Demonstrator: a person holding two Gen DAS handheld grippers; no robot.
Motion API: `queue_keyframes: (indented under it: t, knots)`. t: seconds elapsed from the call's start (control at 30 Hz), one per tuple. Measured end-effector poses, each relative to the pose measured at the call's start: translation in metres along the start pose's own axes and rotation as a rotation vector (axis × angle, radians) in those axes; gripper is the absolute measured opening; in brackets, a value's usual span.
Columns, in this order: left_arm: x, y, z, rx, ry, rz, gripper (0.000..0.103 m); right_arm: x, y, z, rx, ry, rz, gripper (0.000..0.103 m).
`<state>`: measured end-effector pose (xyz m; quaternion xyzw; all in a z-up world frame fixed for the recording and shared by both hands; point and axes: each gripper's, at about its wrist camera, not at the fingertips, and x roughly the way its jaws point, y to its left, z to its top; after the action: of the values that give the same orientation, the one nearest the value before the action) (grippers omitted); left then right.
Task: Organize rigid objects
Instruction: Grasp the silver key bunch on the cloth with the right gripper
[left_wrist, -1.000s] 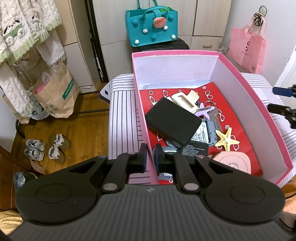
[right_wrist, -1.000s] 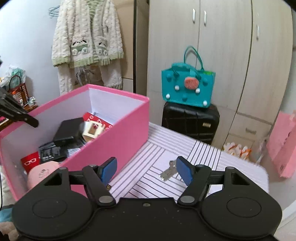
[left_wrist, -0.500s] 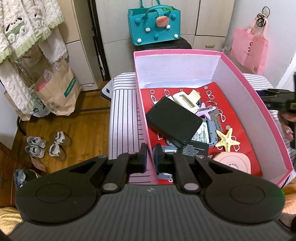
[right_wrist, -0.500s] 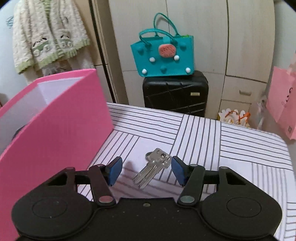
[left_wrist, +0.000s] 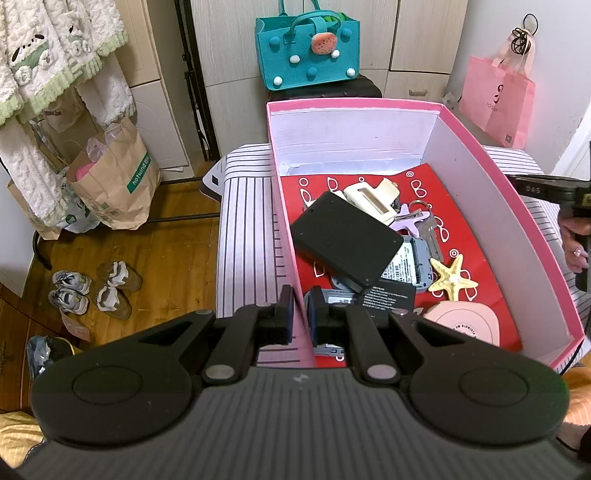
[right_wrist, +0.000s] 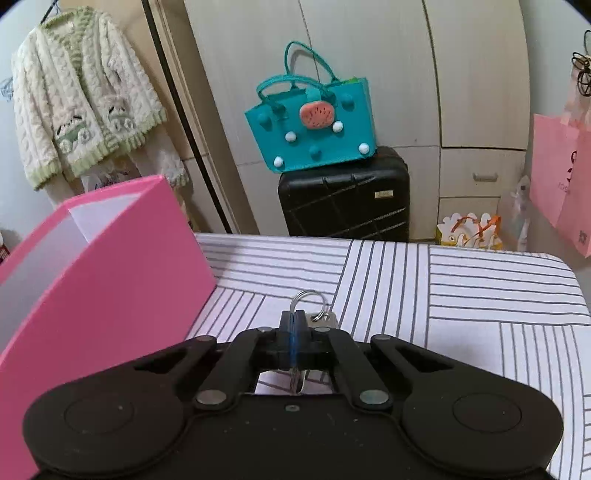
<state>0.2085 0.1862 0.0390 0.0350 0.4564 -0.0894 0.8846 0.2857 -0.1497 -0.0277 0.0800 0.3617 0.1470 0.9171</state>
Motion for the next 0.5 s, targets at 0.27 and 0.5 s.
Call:
queue_keyframes:
  t: [0.27,0.5]
  knots:
    - [-0.001,0.001,-0.001,-0.005,-0.006,0.0,0.008,-0.007,-0.002,0.004,-0.052,0.005,-0.016,0.01]
    - [-0.001,0.001,-0.001,-0.004,-0.005,0.0,0.008,0.018,-0.004,0.002,-0.05,0.039,-0.009,0.055]
